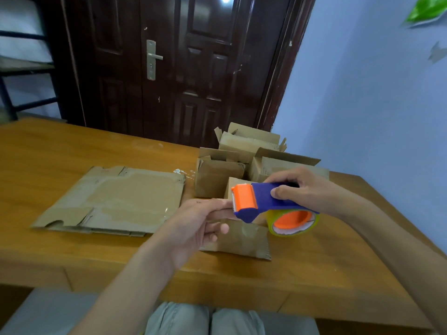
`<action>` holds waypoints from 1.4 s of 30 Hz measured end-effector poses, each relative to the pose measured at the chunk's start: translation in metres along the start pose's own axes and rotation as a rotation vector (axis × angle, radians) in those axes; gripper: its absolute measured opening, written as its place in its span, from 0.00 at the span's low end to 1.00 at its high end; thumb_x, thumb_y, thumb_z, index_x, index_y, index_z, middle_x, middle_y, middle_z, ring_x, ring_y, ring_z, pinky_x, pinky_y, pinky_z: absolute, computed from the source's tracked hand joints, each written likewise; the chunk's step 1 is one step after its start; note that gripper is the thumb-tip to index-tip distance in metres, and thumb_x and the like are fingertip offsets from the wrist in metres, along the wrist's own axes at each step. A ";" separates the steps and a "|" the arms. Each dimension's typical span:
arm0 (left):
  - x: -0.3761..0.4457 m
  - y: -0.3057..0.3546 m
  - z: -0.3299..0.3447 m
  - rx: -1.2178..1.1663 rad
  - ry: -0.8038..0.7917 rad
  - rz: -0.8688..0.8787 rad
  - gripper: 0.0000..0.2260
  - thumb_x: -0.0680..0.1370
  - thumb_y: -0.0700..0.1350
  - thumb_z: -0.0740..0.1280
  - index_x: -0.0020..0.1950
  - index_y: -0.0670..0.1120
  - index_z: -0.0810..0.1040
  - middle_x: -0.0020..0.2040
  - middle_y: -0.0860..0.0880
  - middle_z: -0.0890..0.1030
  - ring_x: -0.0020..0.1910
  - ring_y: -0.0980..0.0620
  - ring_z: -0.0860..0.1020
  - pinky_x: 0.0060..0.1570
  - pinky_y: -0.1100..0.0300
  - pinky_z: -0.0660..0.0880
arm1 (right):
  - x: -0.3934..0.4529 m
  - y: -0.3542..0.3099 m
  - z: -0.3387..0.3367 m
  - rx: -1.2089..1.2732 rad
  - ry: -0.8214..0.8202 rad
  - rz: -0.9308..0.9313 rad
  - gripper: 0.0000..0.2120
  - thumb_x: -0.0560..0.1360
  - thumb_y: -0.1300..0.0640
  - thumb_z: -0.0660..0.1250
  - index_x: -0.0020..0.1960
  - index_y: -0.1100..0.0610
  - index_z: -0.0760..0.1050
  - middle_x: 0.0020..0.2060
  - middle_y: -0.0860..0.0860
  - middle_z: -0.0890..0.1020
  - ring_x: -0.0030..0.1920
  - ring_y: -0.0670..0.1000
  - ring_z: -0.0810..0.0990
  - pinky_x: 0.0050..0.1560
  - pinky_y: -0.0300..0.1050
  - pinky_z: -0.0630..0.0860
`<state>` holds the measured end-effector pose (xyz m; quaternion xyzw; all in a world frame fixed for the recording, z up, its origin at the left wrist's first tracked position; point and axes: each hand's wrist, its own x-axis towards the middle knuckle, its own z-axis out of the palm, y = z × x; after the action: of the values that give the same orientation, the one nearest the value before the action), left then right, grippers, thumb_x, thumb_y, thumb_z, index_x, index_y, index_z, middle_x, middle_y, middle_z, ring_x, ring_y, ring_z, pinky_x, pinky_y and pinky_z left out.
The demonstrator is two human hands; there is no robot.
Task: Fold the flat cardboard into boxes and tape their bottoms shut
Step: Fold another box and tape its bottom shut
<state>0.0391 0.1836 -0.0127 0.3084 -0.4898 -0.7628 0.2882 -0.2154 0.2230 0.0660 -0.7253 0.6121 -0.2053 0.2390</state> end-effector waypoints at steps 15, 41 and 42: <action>0.013 0.007 0.007 -0.149 -0.073 -0.018 0.17 0.72 0.47 0.75 0.60 0.43 0.86 0.43 0.49 0.85 0.28 0.59 0.73 0.25 0.69 0.71 | -0.024 0.000 -0.005 0.084 0.066 -0.035 0.16 0.77 0.44 0.64 0.60 0.49 0.81 0.48 0.44 0.86 0.50 0.49 0.85 0.47 0.43 0.82; 0.012 0.028 -0.013 0.198 0.351 0.128 0.04 0.76 0.39 0.75 0.49 0.39 0.87 0.34 0.48 0.85 0.29 0.58 0.76 0.27 0.67 0.75 | -0.063 0.008 -0.004 -0.057 0.052 -0.034 0.33 0.73 0.42 0.77 0.75 0.34 0.69 0.62 0.35 0.79 0.62 0.43 0.79 0.49 0.40 0.83; 0.010 0.031 -0.022 0.210 0.368 0.137 0.04 0.76 0.39 0.75 0.49 0.39 0.87 0.36 0.47 0.86 0.29 0.57 0.77 0.27 0.68 0.75 | -0.069 0.014 -0.009 -0.045 0.076 -0.010 0.32 0.73 0.41 0.78 0.74 0.34 0.70 0.62 0.35 0.80 0.61 0.43 0.80 0.49 0.40 0.82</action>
<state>0.0539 0.1525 0.0072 0.4366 -0.5256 -0.6172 0.3902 -0.2430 0.2880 0.0648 -0.7253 0.6214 -0.2201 0.1983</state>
